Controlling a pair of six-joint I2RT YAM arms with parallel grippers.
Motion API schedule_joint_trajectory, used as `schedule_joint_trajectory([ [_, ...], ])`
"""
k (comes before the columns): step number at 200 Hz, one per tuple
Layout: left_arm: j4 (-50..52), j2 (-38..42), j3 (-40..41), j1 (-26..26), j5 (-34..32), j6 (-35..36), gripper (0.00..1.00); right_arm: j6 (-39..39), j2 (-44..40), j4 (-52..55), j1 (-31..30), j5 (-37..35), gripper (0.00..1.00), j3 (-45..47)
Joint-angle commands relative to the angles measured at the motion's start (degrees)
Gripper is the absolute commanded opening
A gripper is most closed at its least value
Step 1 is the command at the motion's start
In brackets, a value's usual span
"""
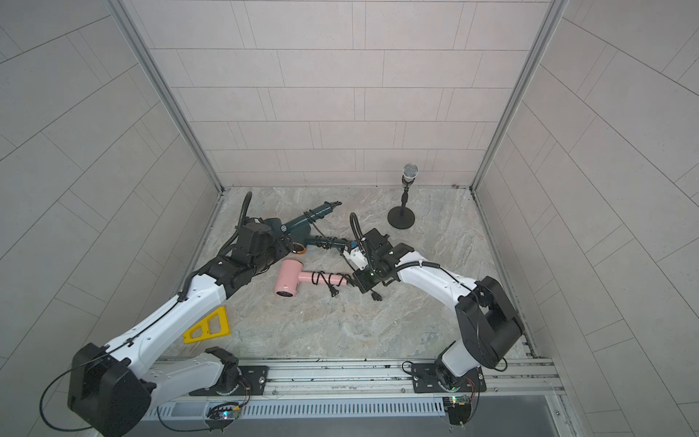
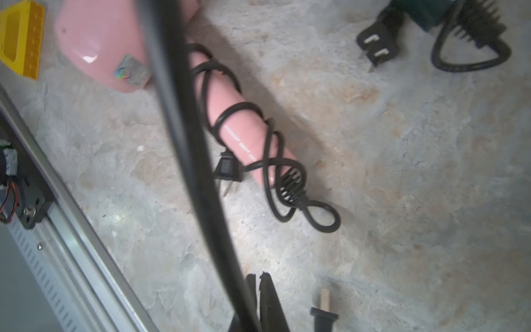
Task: Wrap the cord around the hair dryer
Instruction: Wrap the power cord around the hair dryer.
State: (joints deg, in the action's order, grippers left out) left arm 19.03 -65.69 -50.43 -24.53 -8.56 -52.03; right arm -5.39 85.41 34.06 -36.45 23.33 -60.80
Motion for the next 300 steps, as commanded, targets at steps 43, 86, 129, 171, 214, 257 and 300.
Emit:
schedule_joint_trajectory([
  [43,-3.3,-5.6,-1.8,0.8,-27.9,6.8,0.00,8.1,-1.7,27.5,-9.3,-6.3,0.00,-21.5],
  [86,-2.3,-9.0,-3.6,-0.9,-27.6,13.3,0.00,14.0,2.0,29.8,-9.7,-9.0,0.00,-38.1],
  [129,6.4,-10.6,-8.1,-1.1,-15.9,27.8,0.00,19.9,8.7,32.7,-4.9,-18.0,0.00,-49.1],
  [171,17.9,-14.4,-13.4,-1.3,2.6,43.0,0.00,21.1,12.5,31.8,2.2,-16.2,0.00,-54.2],
  [214,18.4,-14.4,-14.6,-1.4,24.7,47.9,0.00,20.5,14.8,29.7,8.4,-12.1,0.00,-52.2],
  [257,11.9,-13.9,-13.1,-0.7,37.0,44.2,0.00,16.8,15.7,24.3,14.0,-6.5,0.00,-43.6],
  [300,-11.5,-8.8,-6.8,2.5,49.5,26.9,0.00,15.5,15.0,20.7,16.2,-1.5,0.00,-37.5],
])
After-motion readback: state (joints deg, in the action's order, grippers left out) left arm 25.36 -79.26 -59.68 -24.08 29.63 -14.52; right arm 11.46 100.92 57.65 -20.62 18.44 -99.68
